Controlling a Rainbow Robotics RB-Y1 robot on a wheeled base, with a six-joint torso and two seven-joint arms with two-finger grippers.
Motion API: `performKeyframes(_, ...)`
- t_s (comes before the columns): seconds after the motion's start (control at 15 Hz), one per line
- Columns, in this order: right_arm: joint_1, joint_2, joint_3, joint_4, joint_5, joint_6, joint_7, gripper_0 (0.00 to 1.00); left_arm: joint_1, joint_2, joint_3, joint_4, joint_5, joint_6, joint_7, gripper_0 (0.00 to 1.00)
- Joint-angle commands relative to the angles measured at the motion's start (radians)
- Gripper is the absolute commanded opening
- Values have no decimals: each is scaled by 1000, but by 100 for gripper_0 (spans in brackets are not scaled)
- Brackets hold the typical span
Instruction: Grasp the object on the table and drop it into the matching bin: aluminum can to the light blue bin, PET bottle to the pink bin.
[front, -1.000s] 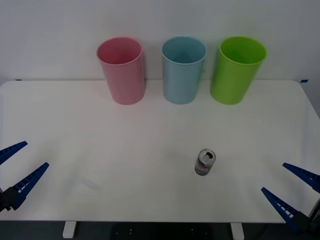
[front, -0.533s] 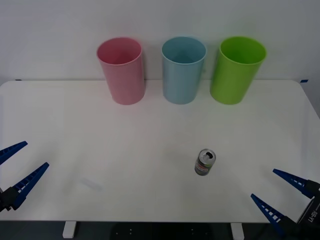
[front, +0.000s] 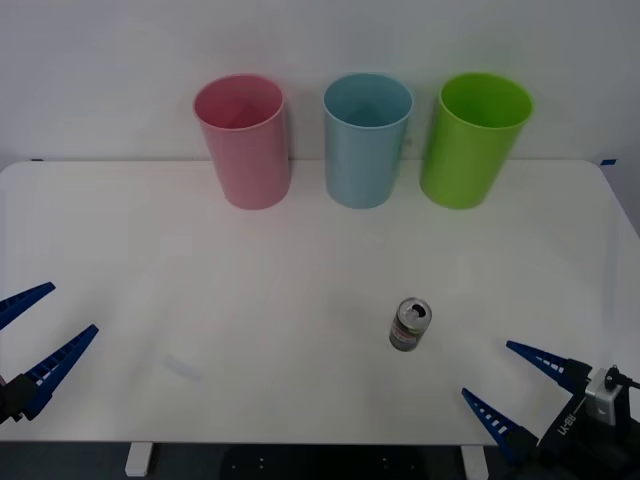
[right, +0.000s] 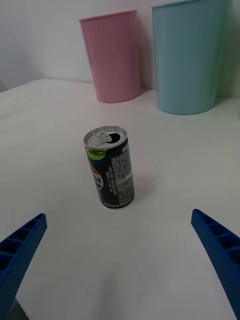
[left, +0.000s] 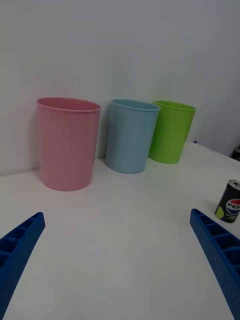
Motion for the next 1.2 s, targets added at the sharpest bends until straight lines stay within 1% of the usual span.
performKeyframes(0.07, -56, 1, 28, 75, 16, 2, 15, 100, 0, 0, 0, 0, 0, 0, 0, 100)
performKeyframes(0.2, -91, 1, 51, 107, 18, 10, 26, 100, 0, 0, 0, 0, 0, 0, 0, 100)
performKeyframes(0.4, -119, 3, 107, 118, 16, 69, 41, 100, 0, 0, 0, 0, 0, 0, 0, 100)
performKeyframes(0.53, -130, 30, 117, 120, 25, 94, 52, 100, 0, 0, 0, 0, 0, 0, 0, 100)
performKeyframes(0.87, -156, 132, 124, 118, 105, 166, 66, 100, 0, 0, 0, 0, 0, 0, 0, 100)
performKeyframes(1.07, -165, 138, 159, 120, 108, 226, 72, 100, 0, 0, 0, 0, 0, 0, 0, 100)
performKeyframes(1.2, -176, 138, 174, 120, 108, 246, 75, 100, 0, 0, 0, 0, 0, 0, 0, 100)
